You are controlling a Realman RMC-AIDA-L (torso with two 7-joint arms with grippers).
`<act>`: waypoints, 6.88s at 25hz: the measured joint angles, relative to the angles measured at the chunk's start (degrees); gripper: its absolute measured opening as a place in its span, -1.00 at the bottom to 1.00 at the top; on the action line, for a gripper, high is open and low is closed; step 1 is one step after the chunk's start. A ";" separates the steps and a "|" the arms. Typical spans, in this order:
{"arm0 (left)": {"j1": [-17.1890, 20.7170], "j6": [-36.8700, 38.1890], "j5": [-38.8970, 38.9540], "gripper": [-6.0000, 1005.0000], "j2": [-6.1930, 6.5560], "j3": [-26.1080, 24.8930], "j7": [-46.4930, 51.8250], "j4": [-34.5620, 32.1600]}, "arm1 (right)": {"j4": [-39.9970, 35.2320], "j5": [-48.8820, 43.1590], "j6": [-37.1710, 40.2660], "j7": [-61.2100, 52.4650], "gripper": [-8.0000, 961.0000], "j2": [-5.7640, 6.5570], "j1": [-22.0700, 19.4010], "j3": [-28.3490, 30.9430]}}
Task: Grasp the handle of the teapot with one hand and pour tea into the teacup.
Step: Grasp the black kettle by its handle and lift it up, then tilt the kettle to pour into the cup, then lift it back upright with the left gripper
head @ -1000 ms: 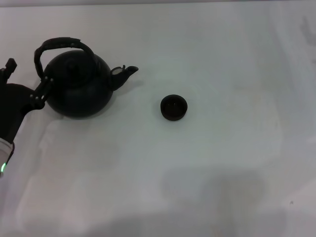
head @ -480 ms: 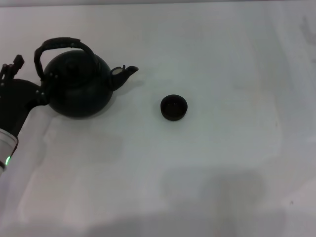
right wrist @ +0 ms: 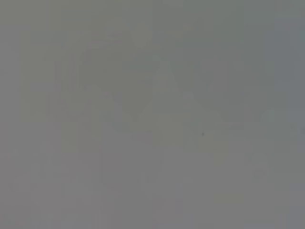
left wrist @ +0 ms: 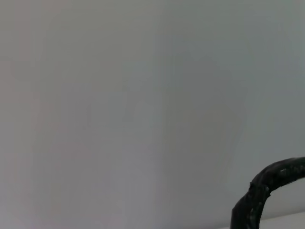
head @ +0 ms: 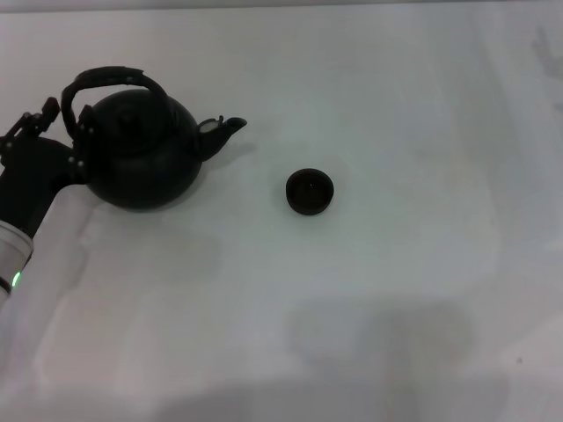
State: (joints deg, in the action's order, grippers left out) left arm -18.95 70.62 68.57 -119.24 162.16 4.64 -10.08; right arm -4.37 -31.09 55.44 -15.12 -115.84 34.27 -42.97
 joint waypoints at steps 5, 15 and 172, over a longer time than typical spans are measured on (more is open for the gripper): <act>-0.33 -0.04 -0.21 -0.15 0.01 0.26 -1.24 0.65 | -0.03 0.19 0.00 -0.07 0.75 -0.01 0.12 -0.01; -0.54 -0.13 -0.22 -0.70 -0.03 0.06 -1.49 0.68 | -0.03 0.60 0.00 -0.09 0.75 0.00 0.22 -0.01; -23.38 2.15 -23.38 -0.78 0.34 0.16 -5.69 13.36 | 0.53 1.29 0.13 -0.82 0.73 0.00 -0.87 0.00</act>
State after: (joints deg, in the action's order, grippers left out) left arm -42.33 72.76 45.19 -118.90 162.32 -1.05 3.28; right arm -3.84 -29.80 55.57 -15.94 -115.84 33.40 -42.98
